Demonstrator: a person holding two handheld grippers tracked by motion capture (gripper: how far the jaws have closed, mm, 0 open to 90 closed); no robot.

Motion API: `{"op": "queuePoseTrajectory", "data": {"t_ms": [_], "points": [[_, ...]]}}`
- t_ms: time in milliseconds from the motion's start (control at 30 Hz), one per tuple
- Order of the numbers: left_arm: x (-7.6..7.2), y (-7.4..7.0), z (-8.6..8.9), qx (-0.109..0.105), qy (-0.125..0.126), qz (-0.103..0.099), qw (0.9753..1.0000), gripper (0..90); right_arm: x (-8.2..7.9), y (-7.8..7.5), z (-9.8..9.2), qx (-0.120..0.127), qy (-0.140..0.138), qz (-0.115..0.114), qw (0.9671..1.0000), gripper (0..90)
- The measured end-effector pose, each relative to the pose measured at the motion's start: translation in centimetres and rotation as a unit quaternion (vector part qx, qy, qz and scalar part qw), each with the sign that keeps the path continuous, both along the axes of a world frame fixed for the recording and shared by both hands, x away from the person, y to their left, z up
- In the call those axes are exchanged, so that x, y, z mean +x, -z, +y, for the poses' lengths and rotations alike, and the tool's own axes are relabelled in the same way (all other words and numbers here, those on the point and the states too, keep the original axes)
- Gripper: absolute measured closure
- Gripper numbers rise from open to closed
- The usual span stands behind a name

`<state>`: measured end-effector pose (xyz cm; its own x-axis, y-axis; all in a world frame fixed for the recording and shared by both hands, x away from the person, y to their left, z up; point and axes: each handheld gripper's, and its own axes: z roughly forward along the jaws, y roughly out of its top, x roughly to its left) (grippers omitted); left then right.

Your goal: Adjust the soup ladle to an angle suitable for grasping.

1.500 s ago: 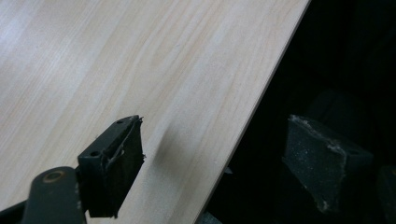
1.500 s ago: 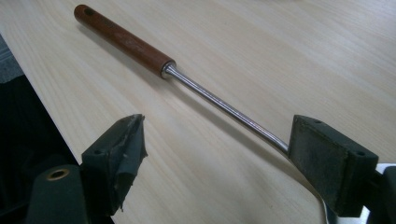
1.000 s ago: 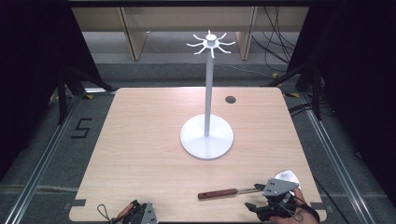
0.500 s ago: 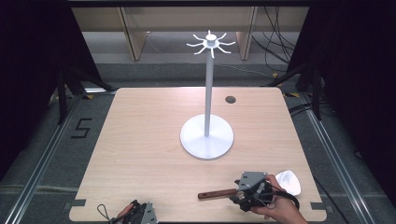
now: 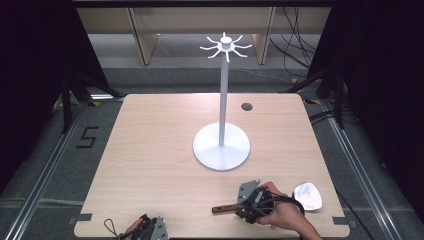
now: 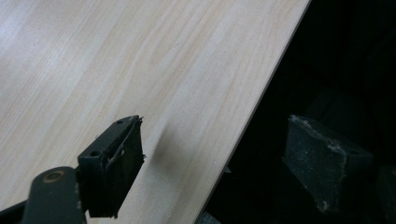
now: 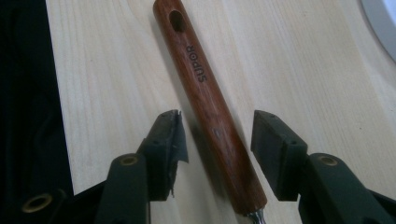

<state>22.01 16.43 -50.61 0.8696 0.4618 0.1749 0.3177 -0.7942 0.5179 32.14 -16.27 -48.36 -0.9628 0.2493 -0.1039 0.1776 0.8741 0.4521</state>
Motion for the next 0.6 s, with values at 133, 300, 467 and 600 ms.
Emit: {"op": "queuePoseTrajectory", "data": {"t_ms": [133,300,467,600], "points": [[0.0,0.0,0.0,0.001,0.000,0.000,1.0000,19.0,0.1,-0.1,0.5,-0.024,0.002,0.023,0.9995,59.8],[0.0,0.0,0.0,-0.001,0.005,0.004,1.0000,19.0,0.2,-0.1,1.2,-0.040,-0.014,0.020,0.9989,61.2],[0.1,0.0,0.0,-0.001,0.005,0.004,1.0000,19.0,0.1,-0.3,1.4,-0.064,0.011,0.037,0.9972,65.3],[0.1,0.0,0.0,-0.002,0.005,0.004,1.0000,19.0,0.2,-0.3,1.5,-0.075,-0.008,0.032,0.9967,67.4]]}}
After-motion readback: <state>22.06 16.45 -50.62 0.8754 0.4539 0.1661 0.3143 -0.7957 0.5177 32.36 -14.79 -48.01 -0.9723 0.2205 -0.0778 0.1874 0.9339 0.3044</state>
